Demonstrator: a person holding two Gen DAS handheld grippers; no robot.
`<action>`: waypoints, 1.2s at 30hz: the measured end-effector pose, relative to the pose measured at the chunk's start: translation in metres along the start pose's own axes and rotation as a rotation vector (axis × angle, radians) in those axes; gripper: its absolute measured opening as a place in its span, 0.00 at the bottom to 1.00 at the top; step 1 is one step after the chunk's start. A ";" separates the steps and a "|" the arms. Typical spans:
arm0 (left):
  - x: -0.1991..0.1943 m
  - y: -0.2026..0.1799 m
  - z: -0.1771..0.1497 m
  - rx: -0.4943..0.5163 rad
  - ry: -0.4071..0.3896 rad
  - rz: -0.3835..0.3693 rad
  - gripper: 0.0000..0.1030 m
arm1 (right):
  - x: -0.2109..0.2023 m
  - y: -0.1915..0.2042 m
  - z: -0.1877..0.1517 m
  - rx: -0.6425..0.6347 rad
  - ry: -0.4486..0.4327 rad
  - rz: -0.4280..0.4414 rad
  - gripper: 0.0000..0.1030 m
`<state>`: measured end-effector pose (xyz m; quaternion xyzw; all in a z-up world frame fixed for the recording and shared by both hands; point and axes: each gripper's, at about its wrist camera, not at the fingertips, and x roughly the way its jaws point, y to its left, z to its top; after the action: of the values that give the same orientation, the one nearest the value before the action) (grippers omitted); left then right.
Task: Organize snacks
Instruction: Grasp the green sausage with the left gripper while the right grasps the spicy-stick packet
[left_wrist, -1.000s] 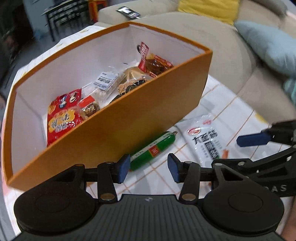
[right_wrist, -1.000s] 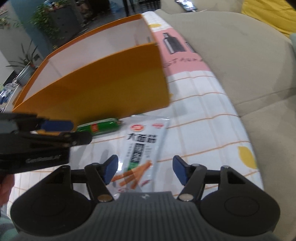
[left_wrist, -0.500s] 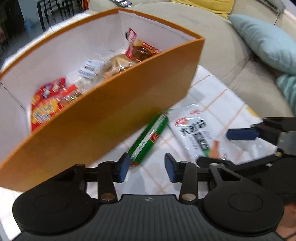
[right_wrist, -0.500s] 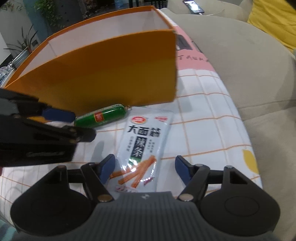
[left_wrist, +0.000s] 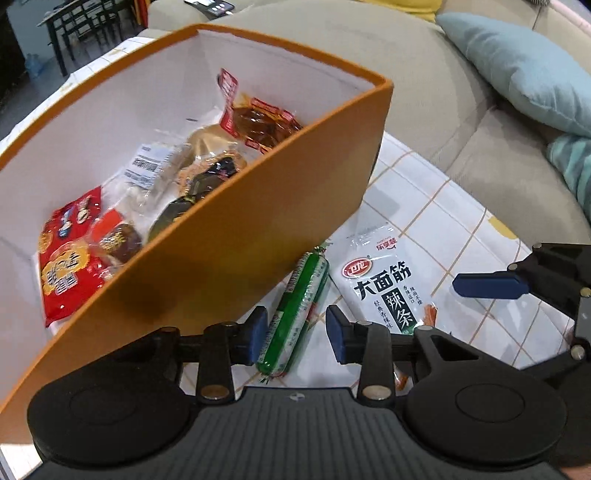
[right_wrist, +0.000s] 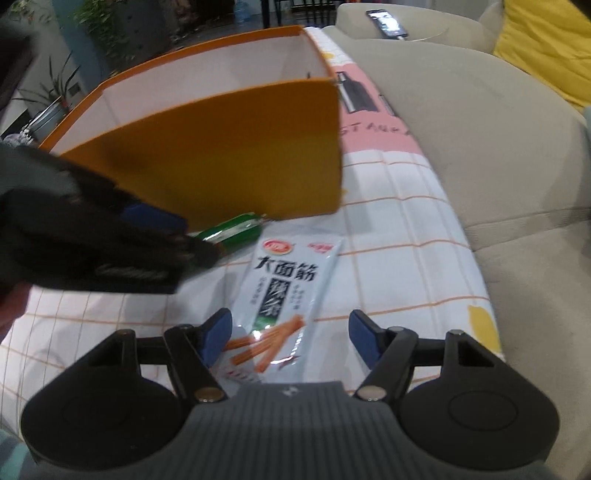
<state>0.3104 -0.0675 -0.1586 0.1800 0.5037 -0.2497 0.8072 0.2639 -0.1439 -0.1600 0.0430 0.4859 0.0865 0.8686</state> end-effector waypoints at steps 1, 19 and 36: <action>0.003 -0.001 0.000 0.003 0.004 0.008 0.41 | 0.001 0.001 0.000 0.004 0.000 0.004 0.66; -0.007 0.049 -0.043 -0.571 0.090 -0.050 0.43 | 0.025 0.023 0.006 -0.075 -0.011 -0.070 0.70; -0.006 0.023 -0.035 -0.424 0.069 0.087 0.24 | 0.024 0.024 0.005 -0.160 -0.024 -0.065 0.56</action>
<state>0.2963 -0.0285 -0.1671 0.0362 0.5639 -0.0969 0.8193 0.2776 -0.1156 -0.1741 -0.0416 0.4683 0.0962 0.8773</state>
